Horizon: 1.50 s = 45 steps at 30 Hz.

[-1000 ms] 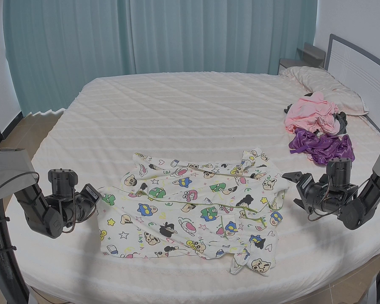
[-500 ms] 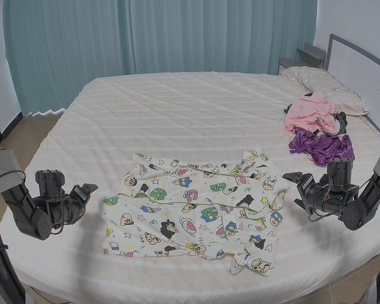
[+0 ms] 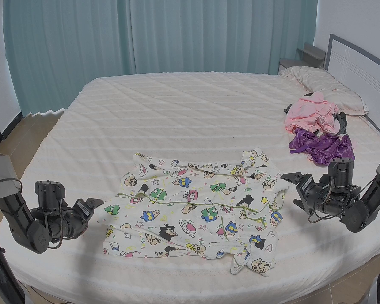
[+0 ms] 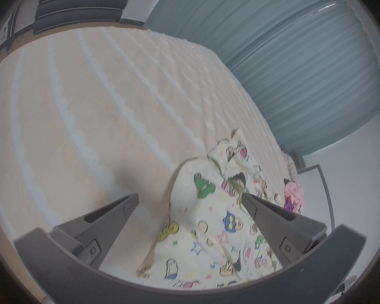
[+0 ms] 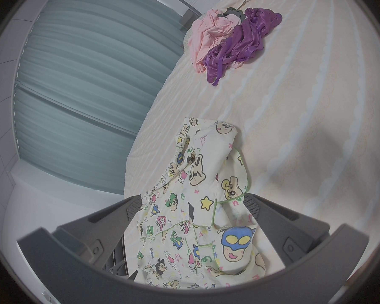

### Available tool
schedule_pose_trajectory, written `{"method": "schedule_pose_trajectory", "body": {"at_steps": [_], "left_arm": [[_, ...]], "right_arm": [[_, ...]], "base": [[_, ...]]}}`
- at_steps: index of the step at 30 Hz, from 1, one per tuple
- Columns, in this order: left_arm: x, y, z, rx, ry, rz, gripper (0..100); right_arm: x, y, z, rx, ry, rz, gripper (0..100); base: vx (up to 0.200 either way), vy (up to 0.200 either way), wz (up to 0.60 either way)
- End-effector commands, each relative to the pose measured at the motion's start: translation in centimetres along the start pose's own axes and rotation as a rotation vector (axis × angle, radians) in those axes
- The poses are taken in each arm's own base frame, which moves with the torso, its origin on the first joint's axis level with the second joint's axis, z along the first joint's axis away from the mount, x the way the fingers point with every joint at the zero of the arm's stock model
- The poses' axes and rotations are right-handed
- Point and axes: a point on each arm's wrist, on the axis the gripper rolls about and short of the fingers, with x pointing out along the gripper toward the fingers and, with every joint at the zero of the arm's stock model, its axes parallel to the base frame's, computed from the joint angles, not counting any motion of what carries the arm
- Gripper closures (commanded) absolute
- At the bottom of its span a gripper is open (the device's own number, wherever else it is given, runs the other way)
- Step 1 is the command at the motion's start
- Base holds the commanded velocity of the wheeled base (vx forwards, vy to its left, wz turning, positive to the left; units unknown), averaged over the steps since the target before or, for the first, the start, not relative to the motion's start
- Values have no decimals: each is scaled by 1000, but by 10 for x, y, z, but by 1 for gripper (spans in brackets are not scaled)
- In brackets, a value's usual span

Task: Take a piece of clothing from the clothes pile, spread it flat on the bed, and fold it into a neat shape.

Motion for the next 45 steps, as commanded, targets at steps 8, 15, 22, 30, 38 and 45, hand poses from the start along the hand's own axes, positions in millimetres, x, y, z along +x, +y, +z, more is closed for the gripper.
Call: {"method": "schedule_pose_trajectory", "body": {"at_steps": [8, 15, 22, 30, 38, 45], "left_arm": [[-30, 18, -61, 67, 208, 79, 0], [-21, 5, -86, 140, 215, 100, 0], [-4, -4, -95, 117, 152, 126, 0], [-3, -1, -92, 104, 121, 152, 100], [-5, 5, -88, 61, 105, 181, 100], [-10, 6, -71, 24, 48, 174, 100]], "right_arm": [[-6, 4, -5, -18, 15, 13, 0], [-9, 5, -7, -21, 19, 17, 0], [-10, 5, -10, -36, 31, 10, 0], [-14, -4, -28, -134, 95, -28, 0], [-21, -14, -47, -256, 195, -94, 0], [-20, -16, -67, -288, 281, -117, 0]], "base": [[0, 0, 0], [0, 0, 0], [0, 0, 0], [0, 0, 0], [0, 0, 0], [0, 0, 0]]}}
